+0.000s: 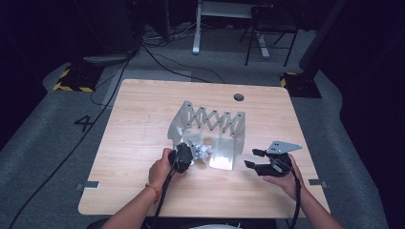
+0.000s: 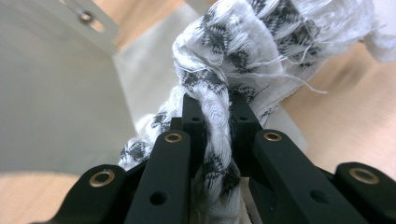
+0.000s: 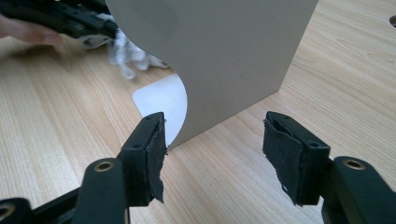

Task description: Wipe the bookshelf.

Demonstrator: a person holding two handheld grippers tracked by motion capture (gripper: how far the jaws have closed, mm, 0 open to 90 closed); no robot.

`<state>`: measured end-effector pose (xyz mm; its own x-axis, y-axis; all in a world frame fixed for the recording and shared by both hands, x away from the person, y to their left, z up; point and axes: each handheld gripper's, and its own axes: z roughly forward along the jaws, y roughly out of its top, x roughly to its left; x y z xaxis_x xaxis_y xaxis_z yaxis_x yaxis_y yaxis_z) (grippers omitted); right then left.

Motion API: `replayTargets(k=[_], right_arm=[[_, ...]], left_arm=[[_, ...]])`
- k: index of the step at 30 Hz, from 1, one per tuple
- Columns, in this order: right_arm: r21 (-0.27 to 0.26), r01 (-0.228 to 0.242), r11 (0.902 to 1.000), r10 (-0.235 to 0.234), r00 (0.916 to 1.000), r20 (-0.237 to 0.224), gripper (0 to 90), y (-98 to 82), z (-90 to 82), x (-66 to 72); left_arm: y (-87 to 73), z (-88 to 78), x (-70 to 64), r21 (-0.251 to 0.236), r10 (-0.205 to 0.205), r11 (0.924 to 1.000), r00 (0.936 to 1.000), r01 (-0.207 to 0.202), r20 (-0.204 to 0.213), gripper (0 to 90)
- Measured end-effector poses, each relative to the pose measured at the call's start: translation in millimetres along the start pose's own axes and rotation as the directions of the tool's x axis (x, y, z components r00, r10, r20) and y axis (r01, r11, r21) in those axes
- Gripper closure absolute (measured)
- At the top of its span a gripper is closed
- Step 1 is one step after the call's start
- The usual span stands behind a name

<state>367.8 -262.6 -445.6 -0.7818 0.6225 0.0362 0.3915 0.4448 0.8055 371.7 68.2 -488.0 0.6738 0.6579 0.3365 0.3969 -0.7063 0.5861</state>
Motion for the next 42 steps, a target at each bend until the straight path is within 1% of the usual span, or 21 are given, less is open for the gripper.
replayTargets(k=[2,4,5,7,9,11,14,17,19,20,23,25,27,29,31,32,34,36,38,40,42], right_arm=[[0.001,0.0,1.0,0.0,1.0,0.001,40.4,0.0,0.0,0.1],[0.004,0.0,1.0,0.0,1.0,0.002,40.4,0.0,0.3,0.3],[0.005,-0.002,1.0,0.002,1.0,0.002,40.4,0.1,0.6,0.6],[0.006,0.001,1.0,-0.001,1.0,0.004,40.4,0.2,0.8,0.8],[0.007,0.003,1.0,-0.003,1.0,0.006,40.4,0.1,1.2,0.7],[0.008,0.004,1.0,-0.004,1.0,0.007,40.4,-0.2,1.3,0.5],[0.007,0.006,1.0,-0.006,0.9999,0.014,40.3,-0.5,0.9,0.3],[0.009,0.017,0.9998,-0.018,0.9996,0.023,40.1,-0.7,1.3,0.3],[0.015,0.031,0.9994,-0.031,0.9991,0.029,39.9,-1.4,2.3,0.2],[0.019,0.038,0.9991,-0.039,0.9986,0.036,39.7,-1.7,2.7,0.2],[0.029,0.057,0.9979,-0.059,0.9967,0.056,39.6,-3.3,4.3,-0.5],[0.031,0.062,0.9976,-0.064,0.996,0.062,39.3,-4.1,4.9,-2.0],[0.032,0.063,0.9975,-0.065,0.996,0.062,39.3,-4.9,5.4,-3.0],[0.04,0.066,0.9971,-0.068,0.9952,0.07,39.2,-5.3,5.6,-3.7],[0.043,0.068,0.9968,-0.071,0.9947,0.075,39.1,-5.7,5.7,-4.4],[0.044,0.065,0.9969,-0.068,0.9949,0.075,39.0,-5.8,5.7,-4.6],[0.046,0.062,0.997,-0.065,0.9951,0.074,38.9,-6.3,6.1,-5.6],[0.05,0.058,0.9971,-0.061,0.9952,0.076,38.8,-6.7,6.5,-6.6],[0.051,0.055,0.9972,-0.059,0.9953,0.076,38.8,-6.8,6.5,-7.1],[0.051,0.055,0.9972,-0.059,0.9952,0.078,38.7,-6.7,6.4,-7.3],[0.051,0.054,0.9972,-0.058,0.9953,0.077,38.8,-6.5,6.6,-7.3]], left_arm=[[-3.3,-3.9,-1.0,-0.003,0.002,1.0,0.9999,-0.002,0.012,81.1],[-5.5,-5.8,-0.6,-0.016,-0.011,0.9998,0.9998,0.011,0.014,81.0],[-5.4,-6.1,0.9,-0.025,-0.017,0.9995,0.9998,0.017,0.005,80.9],[-4.1,-5.7,4.8,-0.048,-0.037,0.9982,0.9989,0.036,-0.027,80.9],[-1.7,-5.7,9.5,-0.077,-0.06,0.9954,0.9965,0.056,-0.058,80.9],[1.7,-6.4,13.9,-0.109,-0.09,0.9907,0.9928,0.081,-0.079,80.9],[7.3,-5.6,14.2,-0.136,-0.105,0.9866,0.9892,0.09,-0.103,80.8],[12.3,-0.3,15.6,-0.135,-0.094,0.9877,0.9899,0.079,-0.106,80.5],[13.8,4.3,18.1,-0.122,-0.096,0.9889,0.9912,0.084,-0.092,80.4],[14.0,8.1,19.7,-0.107,-0.091,0.9908,0.9931,0.083,-0.074,80.3],[11.5,14.1,20.5,-0.085,-0.089,0.9928,0.9944,0.084,-0.057,80.2],[8.7,15.9,20.3,-0.081,-0.091,0.9929,0.9951,0.088,-0.039,80.3],[6.5,15.2,20.3,-0.064,-0.077,0.9951,0.9967,0.075,-0.028,80.4],[2.8,14.7,19.8,-0.057,-0.074,0.9956,0.9972,0.074,-0.007,80.4],[-0.7,12.2,19.9,-0.056,-0.074,0.9957,0.9973,0.074,0.002,80.4],[-3.2,10.3,20.5,-0.053,-0.081,0.9953,0.9965,0.082,0.02,80.5],[-6.9,6.7,20.7,-0.052,-0.089,0.9946,0.9955,0.09,0.034,80.5],[-12.5,0.5,20.9,-0.043,-0.1,0.9938,0.9929,0.103,0.065,80.5],[-18.5,-4.8,20.1,-0.043,-0.091,0.9946,0.9937,0.094,0.065,80.5],[-24.0,-9.3,19.4,-0.05,-0.103,0.993,0.9924,0.107,0.067,80.5],[-27.6,-14.0,19.9,-0.062,-0.11,0.9916,0.9924,0.114,0.054,80.5]])
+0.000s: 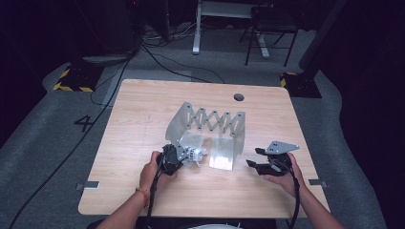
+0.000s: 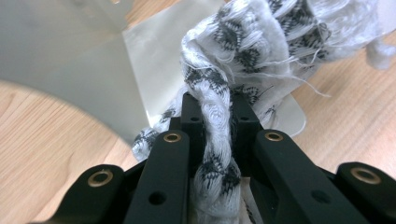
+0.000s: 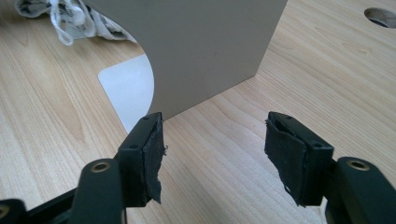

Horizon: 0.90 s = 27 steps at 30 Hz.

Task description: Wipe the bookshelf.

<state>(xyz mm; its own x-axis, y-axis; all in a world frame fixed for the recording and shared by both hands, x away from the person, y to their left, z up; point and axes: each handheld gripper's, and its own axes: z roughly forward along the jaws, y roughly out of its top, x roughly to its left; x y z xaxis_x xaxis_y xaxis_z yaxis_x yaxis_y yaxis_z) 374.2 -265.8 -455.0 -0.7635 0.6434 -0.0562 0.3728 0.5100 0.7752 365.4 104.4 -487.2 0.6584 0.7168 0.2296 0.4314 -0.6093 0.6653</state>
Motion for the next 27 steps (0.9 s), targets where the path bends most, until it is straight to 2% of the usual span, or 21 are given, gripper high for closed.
replayTargets(k=[5,6,10,14,16,17,20,23,27], right_arm=[[0.0,0.003,1.0,-0.003,1.0,0.001,38.7,0.7,0.4,1.1],[0.002,0.004,1.0,-0.004,1.0,0.001,38.7,0.8,0.2,1.1],[-0.003,0.001,1.0,-0.001,1.0,0.002,38.7,0.4,0.0,0.8],[0.001,0.003,1.0,-0.003,1.0,0.003,38.7,0.2,0.1,0.4],[-0.001,0.004,1.0,-0.004,1.0,0.003,38.7,0.5,0.3,1.1],[0.001,0.004,1.0,-0.004,1.0,0.004,38.7,0.7,0.2,1.3],[0.004,0.006,1.0,-0.006,1.0,0.003,38.7,1.0,1.3,1.9],[0.008,0.006,1.0,-0.006,1.0,0.002,38.7,0.7,2.0,2.0],[0.006,0.005,1.0,-0.005,1.0,0.003,38.7,0.3,1.6,1.4]], left_arm=[[8.3,-13.0,2.2,-0.079,-0.013,0.9969,0.9987,0.009,-0.049,80.6],[10.6,-15.9,3.5,-0.095,-0.022,0.9953,0.9987,0.017,-0.047,80.6],[20.3,-32.9,8.6,-0.181,-0.07,0.9818,0.9958,0.058,-0.059,80.6],[29.0,-51.0,14.4,-0.259,-0.111,0.962,0.9904,0.086,-0.083,80.6],[33.8,-59.6,18.1,-0.298,-0.125,0.9503,0.9871,0.09,-0.101,80.6],[37.4,-66.2,21.1,-0.326,-0.137,0.9405,0.9844,0.095,-0.11,80.6],[45.2,-78.1,27.5,-0.372,-0.153,0.9235,0.9796,0.094,-0.131,80.5],[49.2,-80.0,33.2,-0.387,-0.175,0.9156,0.9752,0.11,-0.136,80.5],[48.9,-72.7,35.6,-0.374,-0.178,0.9201,0.9747,0.116,-0.135,80.5]])
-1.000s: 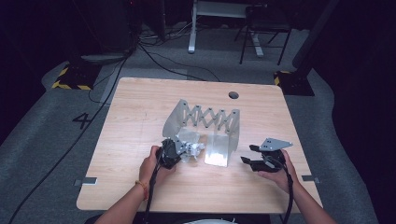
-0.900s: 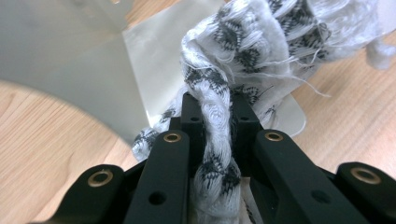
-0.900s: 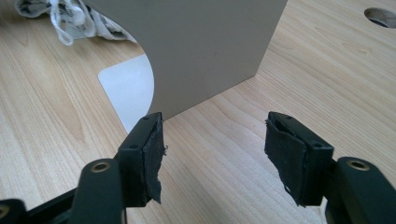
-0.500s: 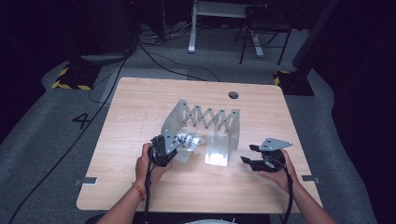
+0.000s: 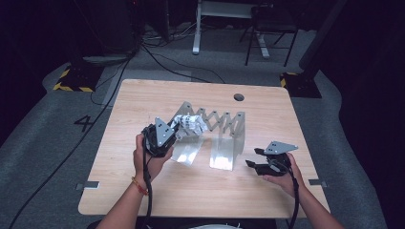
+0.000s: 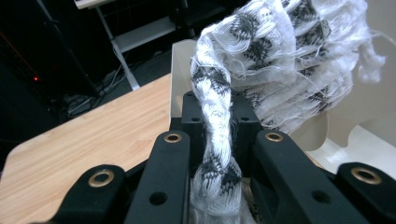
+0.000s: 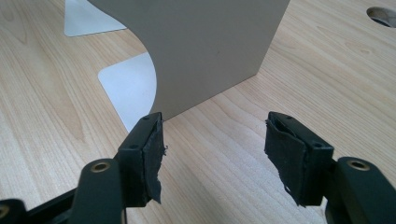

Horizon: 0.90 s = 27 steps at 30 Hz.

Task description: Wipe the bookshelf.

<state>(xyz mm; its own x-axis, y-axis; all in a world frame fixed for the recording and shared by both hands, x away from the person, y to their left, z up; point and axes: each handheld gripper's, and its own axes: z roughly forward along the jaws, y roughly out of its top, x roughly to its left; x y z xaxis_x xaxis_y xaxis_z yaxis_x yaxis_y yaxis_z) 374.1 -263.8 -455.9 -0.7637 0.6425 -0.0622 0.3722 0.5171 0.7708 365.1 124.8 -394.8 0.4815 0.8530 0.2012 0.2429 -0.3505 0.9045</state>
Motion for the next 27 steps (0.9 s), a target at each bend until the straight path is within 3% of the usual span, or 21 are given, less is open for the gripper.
replayTargets(k=[8,14,19,27], right_arm=[[0.007,0.009,0.9999,-0.009,1.0,-0.002,38.7,-0.2,1.1,1.2],[0.011,0.01,0.9999,-0.01,0.9999,-0.002,38.7,-0.4,1.7,1.8],[0.013,0.015,0.9998,-0.015,0.9999,-0.003,38.7,-0.5,2.6,2.4],[0.021,0.025,0.9995,-0.025,0.9996,-0.01,38.7,-0.8,3.5,3.7]], left_arm=[[-16.7,11.9,-3.2,0.068,-0.001,0.9977,0.9999,0.0,0.013,80.6],[-30.8,22.6,-9.4,0.132,0.015,0.9912,0.9997,-0.017,0.017,80.6],[-44.0,34.2,-15.8,0.191,0.012,0.9813,0.9994,-0.018,0.032,80.6],[-57.3,55.0,-27.6,0.264,0.045,0.9628,0.9979,-0.056,0.047,80.6]])
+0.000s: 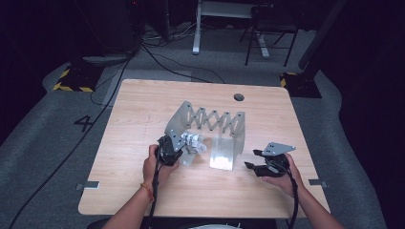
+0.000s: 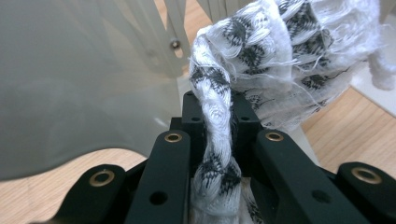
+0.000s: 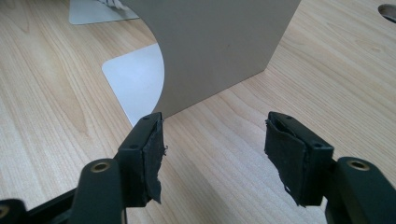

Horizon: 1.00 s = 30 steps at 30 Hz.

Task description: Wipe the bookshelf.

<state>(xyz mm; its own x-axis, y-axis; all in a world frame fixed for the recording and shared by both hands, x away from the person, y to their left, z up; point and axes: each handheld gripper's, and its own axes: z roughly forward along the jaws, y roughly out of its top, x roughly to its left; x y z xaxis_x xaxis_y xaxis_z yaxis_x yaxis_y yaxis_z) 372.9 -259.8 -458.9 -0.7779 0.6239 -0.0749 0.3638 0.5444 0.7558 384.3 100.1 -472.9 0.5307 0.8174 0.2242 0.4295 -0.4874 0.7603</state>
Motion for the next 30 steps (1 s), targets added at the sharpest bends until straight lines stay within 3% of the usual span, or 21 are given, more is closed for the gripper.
replayTargets(k=[6,12,22,30], right_arm=[[0.004,0.0,1.0,0.0,1.0,-0.003,38.8,-0.2,0.3,0.0],[0.009,-0.003,1.0,0.003,1.0,-0.005,38.7,-0.3,1.0,-0.4],[0.01,-0.01,0.9999,0.011,0.9999,-0.002,38.7,-0.1,1.2,-0.1],[0.01,-0.01,0.9999,0.01,0.9999,-0.003,38.7,-0.6,0.7,-0.9]], left_arm=[[2.3,12.0,-5.5,0.03,0.016,0.9994,0.9995,-0.015,-0.028,80.6],[18.8,1.7,-1.0,-0.03,-0.019,0.9994,0.9996,0.018,-0.022,80.6],[58.3,-15.6,2.6,-0.136,0.026,0.9903,0.9995,-0.028,-0.018,80.5],[86.0,-21.8,12.5,-0.158,0.036,0.9867,0.9988,-0.04,-0.032,80.4]])
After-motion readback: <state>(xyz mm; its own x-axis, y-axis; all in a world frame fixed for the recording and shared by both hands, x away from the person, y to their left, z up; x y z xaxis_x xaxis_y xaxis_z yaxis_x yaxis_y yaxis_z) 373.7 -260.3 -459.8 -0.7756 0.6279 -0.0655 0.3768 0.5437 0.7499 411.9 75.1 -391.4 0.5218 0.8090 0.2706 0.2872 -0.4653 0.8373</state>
